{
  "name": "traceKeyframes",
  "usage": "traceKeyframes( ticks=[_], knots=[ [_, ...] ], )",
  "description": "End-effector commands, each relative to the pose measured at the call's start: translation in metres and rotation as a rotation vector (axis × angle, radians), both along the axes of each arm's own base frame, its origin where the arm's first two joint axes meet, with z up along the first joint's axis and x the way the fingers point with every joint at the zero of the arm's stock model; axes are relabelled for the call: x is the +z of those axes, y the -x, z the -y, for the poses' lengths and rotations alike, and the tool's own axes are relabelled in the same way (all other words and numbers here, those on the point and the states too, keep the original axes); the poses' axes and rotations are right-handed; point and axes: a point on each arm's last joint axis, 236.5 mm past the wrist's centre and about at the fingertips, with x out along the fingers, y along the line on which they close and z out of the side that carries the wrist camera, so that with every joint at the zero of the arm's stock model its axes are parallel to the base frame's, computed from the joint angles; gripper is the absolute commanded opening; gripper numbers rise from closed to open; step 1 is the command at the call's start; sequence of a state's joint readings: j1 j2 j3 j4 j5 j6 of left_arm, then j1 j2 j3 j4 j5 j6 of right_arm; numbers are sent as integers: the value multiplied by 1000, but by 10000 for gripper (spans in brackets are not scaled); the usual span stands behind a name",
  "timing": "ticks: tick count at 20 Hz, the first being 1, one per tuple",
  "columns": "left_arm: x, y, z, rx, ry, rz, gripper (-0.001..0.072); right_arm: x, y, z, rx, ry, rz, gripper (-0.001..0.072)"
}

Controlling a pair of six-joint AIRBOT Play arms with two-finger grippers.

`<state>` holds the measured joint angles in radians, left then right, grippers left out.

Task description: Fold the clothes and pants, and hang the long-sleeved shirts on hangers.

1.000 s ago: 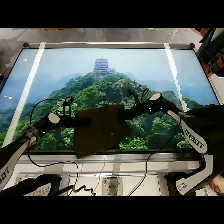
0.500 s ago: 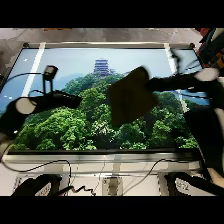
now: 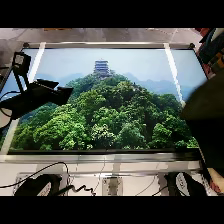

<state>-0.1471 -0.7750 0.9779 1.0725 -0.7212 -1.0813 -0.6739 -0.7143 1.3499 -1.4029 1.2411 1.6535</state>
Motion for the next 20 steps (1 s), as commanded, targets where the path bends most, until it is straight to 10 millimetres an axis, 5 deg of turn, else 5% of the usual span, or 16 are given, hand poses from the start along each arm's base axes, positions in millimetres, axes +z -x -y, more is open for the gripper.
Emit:
traceKeyframes(
  ticks=[1,3,4,6,7,10,12,15,18,20],
  knots=[
    [5,2,-1,2,1,13,699,21,141,74,-526,182,-114,36],
    [5,2,-1,2,2,13,699,19,187,87,-700,175,-155,40],
    [5,2,-1,2,2,13,699,13,203,90,-764,143,-174,136],
    [5,2,-1,2,2,13,699,4,222,95,-858,86,-177,604],
    [5,2,-1,2,2,13,699,1,225,99,-887,63,-169,704],
    [4,2,-1,2,1,12,699,-9,195,101,-807,-18,-110,671],
    [4,2,-1,2,2,12,699,-18,160,98,-673,-75,-88,293],
    [4,2,-1,1,1,12,699,-28,82,66,-336,-124,-79,36],
    [4,2,-1,2,2,12,699,-45,23,6,90,-23,-216,36],
    [4,2,-1,2,2,12,699,-60,5,-39,329,57,-331,36]
  ],
)
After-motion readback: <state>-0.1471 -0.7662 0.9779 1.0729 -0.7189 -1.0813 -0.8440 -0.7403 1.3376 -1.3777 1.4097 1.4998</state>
